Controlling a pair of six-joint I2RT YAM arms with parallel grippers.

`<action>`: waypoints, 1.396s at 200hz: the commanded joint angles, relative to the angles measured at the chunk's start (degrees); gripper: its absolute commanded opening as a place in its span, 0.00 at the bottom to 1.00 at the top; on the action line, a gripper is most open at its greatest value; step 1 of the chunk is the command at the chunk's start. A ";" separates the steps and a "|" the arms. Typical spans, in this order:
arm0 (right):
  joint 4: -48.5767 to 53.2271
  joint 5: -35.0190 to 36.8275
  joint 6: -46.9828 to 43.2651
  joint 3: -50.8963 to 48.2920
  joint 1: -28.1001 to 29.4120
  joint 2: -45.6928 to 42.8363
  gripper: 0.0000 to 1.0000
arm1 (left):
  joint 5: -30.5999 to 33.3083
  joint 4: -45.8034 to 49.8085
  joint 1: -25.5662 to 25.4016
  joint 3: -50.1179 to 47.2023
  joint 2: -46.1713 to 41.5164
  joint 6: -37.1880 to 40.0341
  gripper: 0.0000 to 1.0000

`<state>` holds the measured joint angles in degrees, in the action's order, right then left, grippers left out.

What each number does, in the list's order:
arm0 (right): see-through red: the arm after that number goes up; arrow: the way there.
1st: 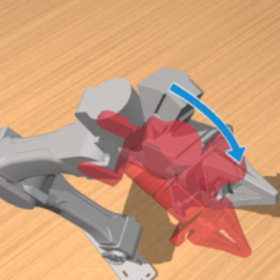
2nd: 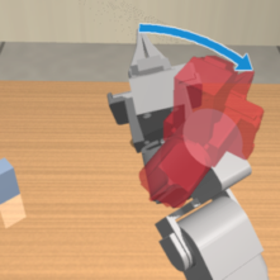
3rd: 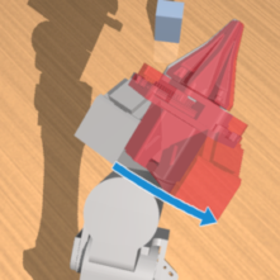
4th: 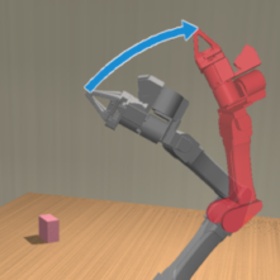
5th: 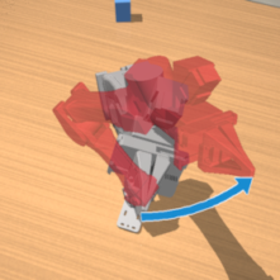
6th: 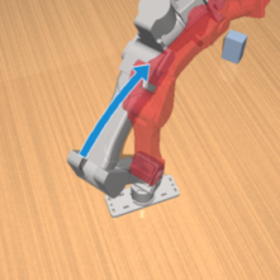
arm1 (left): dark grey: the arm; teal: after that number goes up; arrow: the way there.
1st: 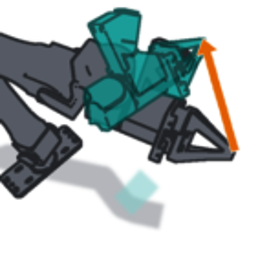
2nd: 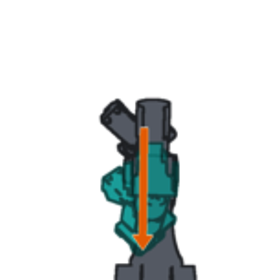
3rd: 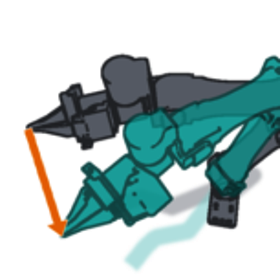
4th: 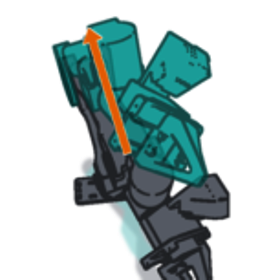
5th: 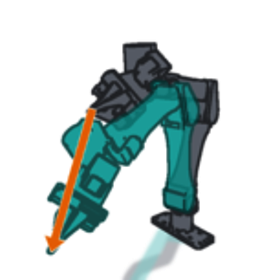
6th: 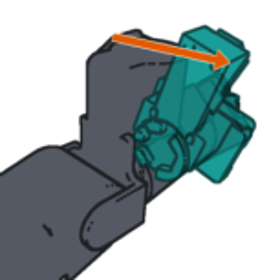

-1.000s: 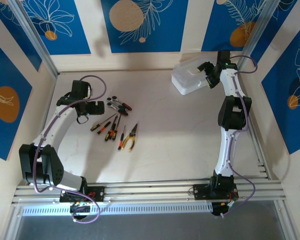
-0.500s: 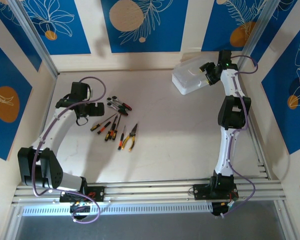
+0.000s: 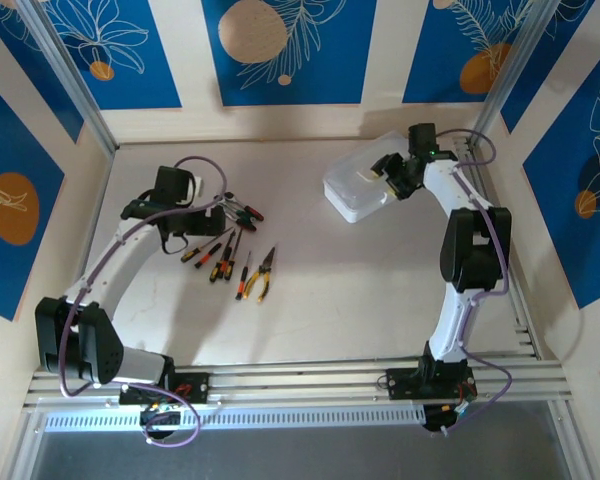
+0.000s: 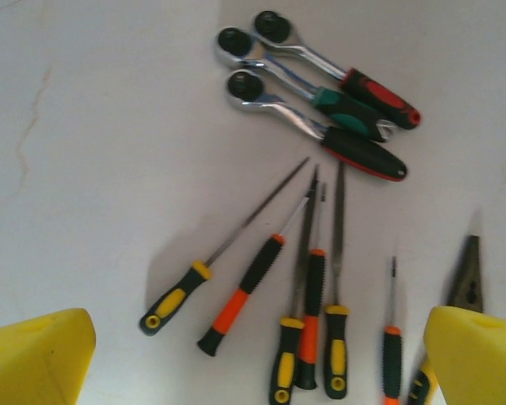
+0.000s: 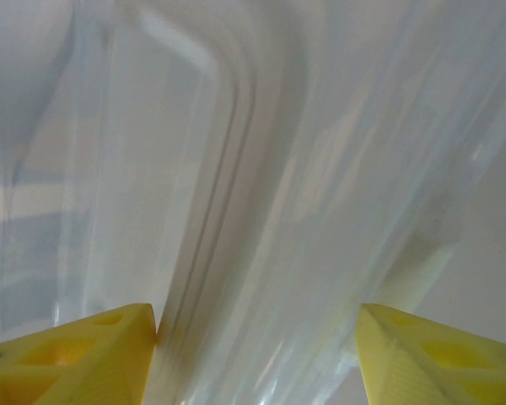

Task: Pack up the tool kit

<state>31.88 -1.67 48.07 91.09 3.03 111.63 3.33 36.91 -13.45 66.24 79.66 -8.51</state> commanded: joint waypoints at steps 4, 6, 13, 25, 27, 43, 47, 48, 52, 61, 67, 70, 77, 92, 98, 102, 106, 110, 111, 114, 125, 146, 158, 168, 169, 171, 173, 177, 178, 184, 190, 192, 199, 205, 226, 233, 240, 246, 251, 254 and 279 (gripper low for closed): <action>0.49 1.59 2.31 -7.66 4.86 -7.62 0.64 | -1.30 -1.63 -4.41 0.01 0.97 0.20 1.00; 0.25 1.85 2.60 -8.38 5.23 -8.24 0.65 | -1.26 -1.79 -4.83 0.07 1.17 0.11 1.00; -0.31 2.83 3.55 -10.90 6.49 -10.44 0.65 | -1.03 -2.15 -6.42 0.27 1.76 0.03 1.00; -1.36 3.80 4.31 -14.47 7.94 -13.88 0.65 | -0.70 -2.66 -9.24 0.87 3.12 -0.44 1.00; -1.24 3.90 4.29 -14.83 8.09 -14.36 0.65 | -0.63 -2.75 -9.71 1.01 3.42 -0.52 1.00; 0.76 5.71 2.07 -15.33 7.77 -17.89 0.71 | -0.46 -3.69 -13.32 2.31 5.78 -1.22 1.00; 1.62 6.40 1.11 -14.71 7.35 -18.37 0.73 | -0.56 -3.91 -14.19 2.67 6.39 -1.47 1.00; 1.79 6.59 0.86 -14.54 7.22 -18.55 0.73 | -0.54 -4.02 -14.43 2.76 6.61 -1.49 1.00; 2.65 7.13 -0.30 -13.82 6.65 -18.88 0.76 | -0.60 -4.26 -15.22 3.26 7.34 -1.67 1.00; 4.27 7.02 -3.12 -11.50 4.82 -18.85 0.80 | -0.37 -4.86 -17.10 4.48 9.14 -2.12 1.00; 5.41 6.40 -5.17 -9.24 3.40 -18.35 0.83 | -0.39 -5.23 -18.18 5.48 10.46 -2.46 1.00; 5.96 6.15 -6.05 -8.13 2.71 -17.92 0.84 | -0.43 -5.33 -18.67 5.92 11.14 -2.59 1.00; 7.11 5.63 -8.72 -5.12 1.13 -16.47 0.87 | -0.14 -5.48 -20.03 7.39 12.73 -2.89 1.00; 8.99 4.08 -14.35 2.20 -1.60 -12.01 0.91 | 0.06 -6.20 -22.52 10.85 16.57 -3.61 1.00; 9.35 3.57 -16.37 4.92 -2.47 -9.99 0.93 | 0.01 -6.42 -23.46 12.28 18.01 -3.94 1.00; 9.65 3.37 -17.52 6.82 -2.94 -8.49 0.94 | 0.01 -6.69 -24.09 13.24 18.96 -4.20 1.00; 10.02 3.22 -18.65 8.74 -3.49 -6.95 0.94 | -0.19 -6.93 -24.70 14.19 19.92 -4.36 1.00; 10.35 3.13 -19.73 10.51 -3.84 -5.42 0.95 | -0.43 -7.10 -25.29 15.09 20.87 -4.48 1.00; 10.42 3.13 -20.01 10.99 -3.96 -4.96 0.95 | -0.52 -7.19 -25.47 15.38 21.10 -4.53 1.00; 10.60 2.92 -20.76 12.52 -4.25 -3.92 0.95 | -0.74 -7.31 -25.79 16.10 21.79 -4.65 1.00; 11.04 3.07 -23.26 17.01 -5.08 0.39 0.98 | -0.87 -7.54 -27.47 18.86 24.33 -5.24 1.00; 11.23 3.36 -26.60 25.02 -6.05 7.60 0.99 | -2.25 -8.04 -29.94 23.56 28.83 -6.18 1.00; 11.17 2.79 -28.23 28.83 -6.19 11.15 1.00 | -3.18 -8.50 -30.99 25.68 30.97 -6.76 1.00; 11.16 1.14 -29.23 31.79 -6.36 14.07 1.00 | -3.16 -9.05 -31.66 26.99 32.49 -7.50 1.00; 11.17 0.96 -29.29 32.05 -6.36 14.37 1.00 | -3.16 -9.09 -31.69 27.09 32.67 -7.62 1.00; 11.23 0.62 -29.38 32.62 -6.43 14.85 1.00 | -3.20 -9.17 -31.71 27.28 32.95 -7.78 1.00; 11.26 0.07 -29.43 33.20 -6.45 15.50 1.00 | -3.17 -9.34 -31.81 27.45 33.13 -8.00 1.00; 11.45 -0.86 -29.51 34.35 -6.50 16.37 1.00 | -3.32 -9.71 -31.96 27.75 33.70 -8.33 1.00; 11.45 -1.09 -29.52 34.52 -6.52 16.70 1.00 | -3.37 -9.82 -31.93 27.82 33.89 -8.44 1.00; 11.62 -2.61 -29.63 35.77 -6.63 18.06 1.00 | -3.42 -10.32 -32.02 28.28 34.66 -9.10 1.00; 11.71 -3.63 -29.56 36.64 -6.72 19.19 1.00 | -3.35 -10.64 -32.04 28.77 35.38 -9.85 1.00; 11.74 -3.96 -29.58 36.80 -6.72 19.44 1.00 | -3.36 -10.78 -32.04 28.97 35.68 -10.05 1.00; 11.72 -5.06 -29.49 36.86 -6.73 20.00 1.00 | -3.36 -11.28 -32.03 29.49 36.39 -10.60 1.00; 11.27 -5.97 -29.30 36.20 -6.68 20.00 0.99 | -3.37 -11.75 -32.03 30.02 37.08 -11.00 1.00; 7.02 -8.26 -27.94 28.20 -6.48 16.59 0.99 | -2.68 -12.34 -32.00 32.04 39.38 -11.92 1.00; 4.98 -8.58 -27.38 24.18 -6.46 14.61 0.99 | -2.27 -12.21 -31.97 32.88 40.26 -12.06 1.00; 2.74 -8.77 -26.38 19.75 -6.45 12.40 0.99 | -1.64 -11.79 -31.95 33.79 41.01 -12.00 1.00; 0.96 -9.21 -25.59 15.94 -6.52 10.27 0.99 | -0.97 -11.44 -31.84 34.61 41.75 -12.00 1.00; -0.69 -9.60 -24.86 12.86 -6.54 8.49 0.99 | -0.30 -11.18 -31.85 35.04 42.18 -11.93 1.00; -1.66 -9.72 -24.39 10.73 -6.50 7.33 0.99 | -0.01 -11.23 -31.76 35.36 42.42 -11.81 1.00; -8.08 -11.05 -20.52 -4.83 -6.63 -2.78 0.99 | 2.60 -9.45 -30.34 36.80 44.10 -11.15 1.00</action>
<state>28.60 -8.01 22.63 97.65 -3.99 117.25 2.59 25.89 -45.23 100.40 122.15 -19.22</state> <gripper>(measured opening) 0.991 0.997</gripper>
